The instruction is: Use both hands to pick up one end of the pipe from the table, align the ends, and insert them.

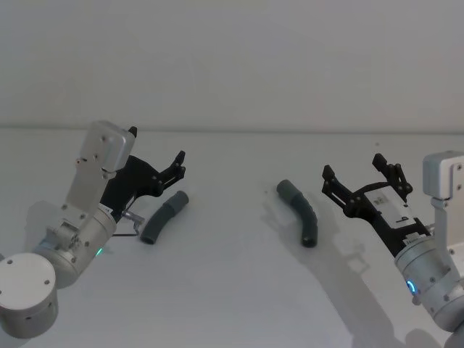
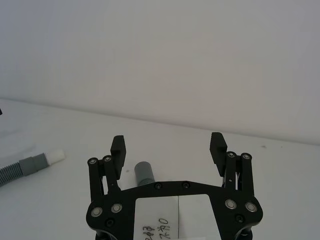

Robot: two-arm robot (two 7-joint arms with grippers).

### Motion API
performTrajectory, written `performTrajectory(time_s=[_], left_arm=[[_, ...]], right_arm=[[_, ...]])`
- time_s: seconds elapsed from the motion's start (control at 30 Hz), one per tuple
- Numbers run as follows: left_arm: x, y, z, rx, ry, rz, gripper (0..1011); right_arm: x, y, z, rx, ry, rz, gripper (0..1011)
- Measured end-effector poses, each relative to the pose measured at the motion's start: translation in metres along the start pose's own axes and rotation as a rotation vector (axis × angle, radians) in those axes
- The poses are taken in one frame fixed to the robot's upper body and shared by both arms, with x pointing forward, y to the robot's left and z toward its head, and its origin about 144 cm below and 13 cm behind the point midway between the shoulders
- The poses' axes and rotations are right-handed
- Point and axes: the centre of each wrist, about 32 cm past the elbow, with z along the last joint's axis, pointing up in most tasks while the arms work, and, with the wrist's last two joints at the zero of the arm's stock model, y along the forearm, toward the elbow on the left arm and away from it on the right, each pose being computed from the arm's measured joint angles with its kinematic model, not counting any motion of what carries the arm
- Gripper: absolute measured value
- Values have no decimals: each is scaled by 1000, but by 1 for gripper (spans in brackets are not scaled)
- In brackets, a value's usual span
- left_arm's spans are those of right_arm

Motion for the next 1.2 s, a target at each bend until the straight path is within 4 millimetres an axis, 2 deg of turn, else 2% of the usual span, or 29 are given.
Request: performTrajectory(time_s=[0.7, 1.2], left_arm=[[0, -1, 1, 20, 5, -10, 1001], [10, -3, 13, 180, 33, -68, 1001]], right_arm=[[0, 0, 0, 0, 0, 0, 1001], [0, 0, 0, 0, 0, 0, 1001]])
